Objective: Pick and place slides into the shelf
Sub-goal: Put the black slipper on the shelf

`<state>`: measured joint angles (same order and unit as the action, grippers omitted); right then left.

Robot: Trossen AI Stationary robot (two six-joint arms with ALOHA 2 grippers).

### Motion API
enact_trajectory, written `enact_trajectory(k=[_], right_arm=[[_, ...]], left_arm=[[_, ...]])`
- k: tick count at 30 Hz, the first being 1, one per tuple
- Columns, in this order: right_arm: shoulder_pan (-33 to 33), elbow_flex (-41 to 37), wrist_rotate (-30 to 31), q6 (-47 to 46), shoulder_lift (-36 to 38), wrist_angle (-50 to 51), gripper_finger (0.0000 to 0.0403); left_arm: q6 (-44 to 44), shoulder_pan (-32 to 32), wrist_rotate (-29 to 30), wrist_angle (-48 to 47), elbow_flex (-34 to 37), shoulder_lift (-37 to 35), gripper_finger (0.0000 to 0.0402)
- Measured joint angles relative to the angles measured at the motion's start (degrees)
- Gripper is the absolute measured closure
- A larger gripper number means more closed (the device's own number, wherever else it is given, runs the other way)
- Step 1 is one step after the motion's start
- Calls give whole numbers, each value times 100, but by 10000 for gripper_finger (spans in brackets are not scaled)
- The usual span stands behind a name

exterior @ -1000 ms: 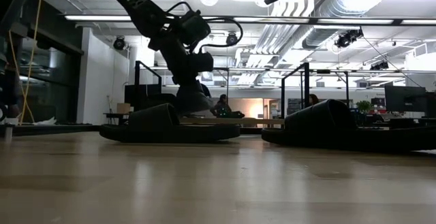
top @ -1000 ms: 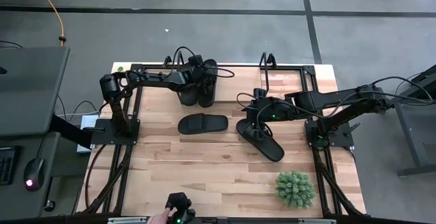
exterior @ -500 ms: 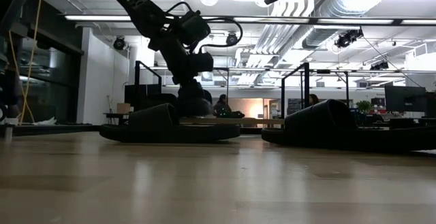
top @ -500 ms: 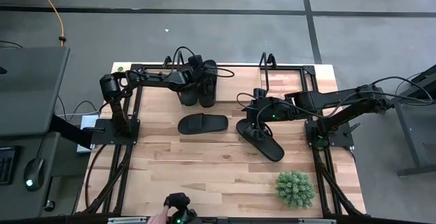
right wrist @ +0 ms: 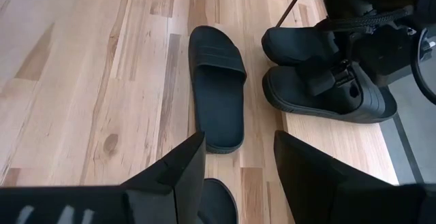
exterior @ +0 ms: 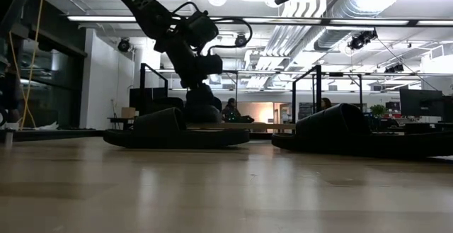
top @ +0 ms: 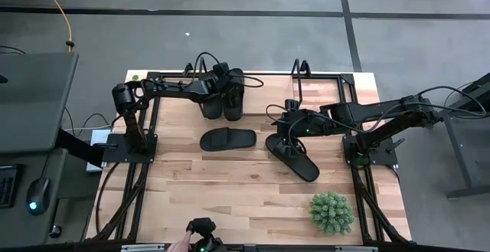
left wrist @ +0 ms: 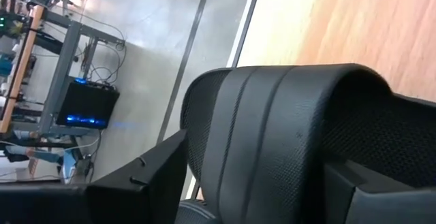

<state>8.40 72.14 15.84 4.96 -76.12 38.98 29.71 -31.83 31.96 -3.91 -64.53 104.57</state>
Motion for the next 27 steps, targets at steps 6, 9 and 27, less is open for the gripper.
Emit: enact_trajectory(k=[6, 9, 27], right_arm=[[0, 0, 0, 0, 0, 0, 237], [0, 0, 2, -1, 0, 0, 237], [0, 0, 2, -12, 0, 2, 237]], left_arm=[[47, 221, 175, -5, 1, -2, 162], [141, 399, 338, -5, 0, -11, 158], [25, 1519, 1756, -21, 0, -13, 156]])
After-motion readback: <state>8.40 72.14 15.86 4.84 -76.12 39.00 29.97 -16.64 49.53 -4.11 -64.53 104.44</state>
